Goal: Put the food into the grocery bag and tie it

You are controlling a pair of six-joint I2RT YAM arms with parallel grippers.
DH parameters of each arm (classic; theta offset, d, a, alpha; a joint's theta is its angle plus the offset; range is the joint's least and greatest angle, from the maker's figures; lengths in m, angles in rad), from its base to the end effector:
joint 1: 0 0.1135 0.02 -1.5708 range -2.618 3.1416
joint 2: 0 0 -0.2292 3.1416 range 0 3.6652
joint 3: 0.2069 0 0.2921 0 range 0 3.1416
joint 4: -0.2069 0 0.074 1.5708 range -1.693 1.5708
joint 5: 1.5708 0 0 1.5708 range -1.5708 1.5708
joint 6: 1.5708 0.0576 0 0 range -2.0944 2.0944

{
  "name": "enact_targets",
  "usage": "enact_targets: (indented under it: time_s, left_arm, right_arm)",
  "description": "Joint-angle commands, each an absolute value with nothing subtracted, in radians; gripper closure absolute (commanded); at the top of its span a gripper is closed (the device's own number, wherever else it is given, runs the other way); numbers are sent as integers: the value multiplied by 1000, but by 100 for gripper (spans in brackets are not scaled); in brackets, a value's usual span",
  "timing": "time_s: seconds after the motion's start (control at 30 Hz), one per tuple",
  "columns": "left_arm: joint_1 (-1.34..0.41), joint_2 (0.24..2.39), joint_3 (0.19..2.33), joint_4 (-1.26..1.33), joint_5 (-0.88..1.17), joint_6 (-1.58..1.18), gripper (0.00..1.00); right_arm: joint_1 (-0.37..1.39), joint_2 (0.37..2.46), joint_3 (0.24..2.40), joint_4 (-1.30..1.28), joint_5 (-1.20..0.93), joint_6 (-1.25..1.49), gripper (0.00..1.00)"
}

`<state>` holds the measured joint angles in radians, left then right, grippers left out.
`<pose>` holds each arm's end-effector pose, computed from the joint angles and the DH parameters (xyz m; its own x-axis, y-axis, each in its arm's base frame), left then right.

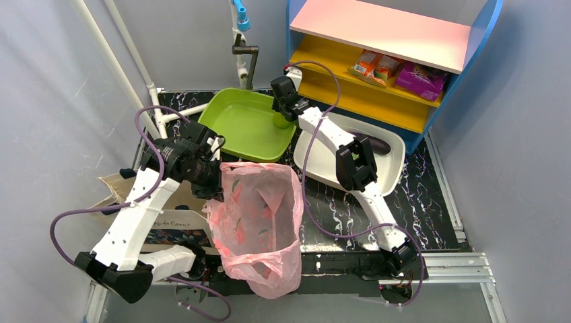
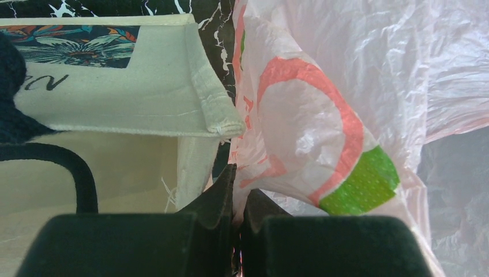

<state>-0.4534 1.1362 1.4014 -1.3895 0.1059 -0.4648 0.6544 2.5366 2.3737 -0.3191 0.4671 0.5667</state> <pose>0.2134 -0.1107 0.3358 -0.9384 -0.0386 -0.3433 0.0626 0.9583 -0.2788 0.5009 0.3516 0.1986 -0.4321 0.2727 -0.8596 0.0060 0.9541 0.2996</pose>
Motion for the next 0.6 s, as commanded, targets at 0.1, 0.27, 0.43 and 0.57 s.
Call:
enact_targets:
  time_s: [0.1,0.27,0.43,0.57]
  left_arm:
    - [-445,1141,1415,-1411,88,-460,100]
    - [-443,1142,1416,-1406,90,-460,100]
    - [-442,1133,1415,-1401,93,-461,100]
    - [-442,1121,1419,-1399,92,-460,100]
  right_arm:
    - [641,2546,2424,-261,457,540,90]
    - [640,2532,2404,-261,440,538,99]
    - [641,2506,2389,-262,430,537,99]
    - [645,2475,2388,-259,403,531,99]
